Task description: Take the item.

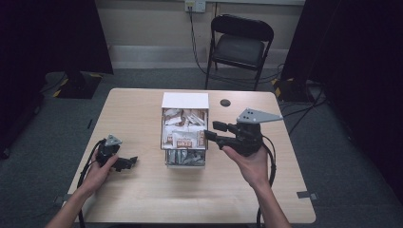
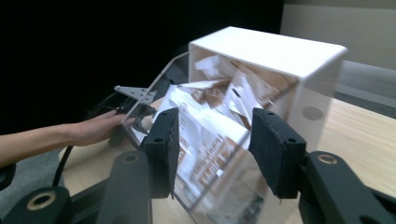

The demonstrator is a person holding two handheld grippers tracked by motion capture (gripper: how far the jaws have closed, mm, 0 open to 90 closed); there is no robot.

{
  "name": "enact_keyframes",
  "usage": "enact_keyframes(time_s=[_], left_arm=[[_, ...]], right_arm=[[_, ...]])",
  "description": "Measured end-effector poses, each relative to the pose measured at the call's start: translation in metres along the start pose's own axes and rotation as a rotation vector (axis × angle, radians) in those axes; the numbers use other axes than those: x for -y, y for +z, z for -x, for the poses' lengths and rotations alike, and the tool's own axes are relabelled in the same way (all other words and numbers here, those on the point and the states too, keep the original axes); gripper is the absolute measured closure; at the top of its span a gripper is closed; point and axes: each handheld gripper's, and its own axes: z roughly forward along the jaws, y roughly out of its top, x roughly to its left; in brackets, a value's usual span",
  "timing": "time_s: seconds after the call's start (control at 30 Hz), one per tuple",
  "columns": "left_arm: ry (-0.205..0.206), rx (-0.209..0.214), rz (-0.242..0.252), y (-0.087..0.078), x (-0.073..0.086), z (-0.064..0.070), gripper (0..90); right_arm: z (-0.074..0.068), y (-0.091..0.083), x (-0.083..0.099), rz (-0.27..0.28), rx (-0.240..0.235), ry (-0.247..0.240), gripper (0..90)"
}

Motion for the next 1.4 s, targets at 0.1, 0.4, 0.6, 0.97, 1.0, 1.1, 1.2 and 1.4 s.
enact_keyframes(time_s=[0.1,0.4,0.6,0.97,1.0,1.1,1.2,1.4], left_arm=[[0.003,0.000,-0.002,0.000,0.000,0.000,0.0],[0.001,0.000,0.001,0.000,0.000,0.000,0.0],[0.003,0.000,-0.002,0.000,0.000,0.000,0.0],[-0.003,0.000,0.003,0.000,0.000,0.000,0.0],[0.001,0.001,0.000,0.000,0.000,0.000,0.0],[0.003,0.000,-0.002,0.000,0.000,0.000,0.0],[0.003,0.000,-0.001,0.000,0.000,0.000,0.0],[0.003,0.000,-0.001,0.000,0.000,0.000,0.0]], right_arm=[[-0.003,0.008,-0.005,-0.007,-0.015,-0.015,53.4],[-0.005,0.028,-0.012,-0.009,-0.071,-0.029,54.7],[-0.004,0.043,-0.011,-0.041,-0.090,-0.032,55.2],[-0.006,0.060,-0.006,-0.119,-0.089,-0.047,59.9],[-0.006,0.061,-0.005,-0.135,-0.082,-0.050,60.5],[-0.005,0.062,-0.004,-0.148,-0.086,-0.050,62.6],[-0.005,0.066,-0.002,-0.169,-0.104,-0.050,66.7],[-0.006,0.068,0.000,-0.181,-0.123,-0.056,71.3]])
